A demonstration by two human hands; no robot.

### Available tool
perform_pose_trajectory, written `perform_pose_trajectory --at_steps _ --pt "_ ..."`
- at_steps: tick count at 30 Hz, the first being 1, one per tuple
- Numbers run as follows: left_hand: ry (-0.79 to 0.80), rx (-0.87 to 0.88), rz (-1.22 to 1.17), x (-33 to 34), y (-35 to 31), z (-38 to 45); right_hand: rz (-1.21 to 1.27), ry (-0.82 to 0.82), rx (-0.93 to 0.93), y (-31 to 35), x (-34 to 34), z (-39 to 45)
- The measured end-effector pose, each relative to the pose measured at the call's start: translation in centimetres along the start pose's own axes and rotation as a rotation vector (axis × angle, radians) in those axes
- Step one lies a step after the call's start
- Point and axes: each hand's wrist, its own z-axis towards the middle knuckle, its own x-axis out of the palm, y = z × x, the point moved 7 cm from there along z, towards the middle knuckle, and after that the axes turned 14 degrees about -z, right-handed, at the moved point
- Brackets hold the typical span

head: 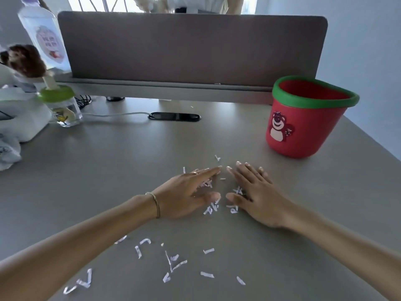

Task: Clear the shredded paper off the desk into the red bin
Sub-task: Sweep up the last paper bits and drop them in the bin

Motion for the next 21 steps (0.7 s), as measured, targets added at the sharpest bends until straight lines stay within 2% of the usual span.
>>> perform_pose_trajectory --at_steps 5,9,14,18,21 --pt "-0.17 -0.02 -0.044 -2.7 -0.4 -3.4 0.013 -0.024 -0.102 4.1 -0.5 4.5" --pt "-0.249 -0.069 0.061 -4.7 0.5 -7.2 0.026 -0.011 -0.225 7.3 -0.7 4.9" --pt "-0.301 -0.253 0.137 -5.9 3.2 -14.6 0.04 -0.014 -0.352 9.0 -0.5 2.7" --pt "-0.226 -0.422 0.242 -4.4 3.9 -20.6 0.064 -0.035 -0.334 10.2 0.0 1.3" --pt "-0.192 -0.414 0.35 -3.2 3.3 -21.0 -0.016 -0.116 -0.289 11.2 -0.5 2.0"
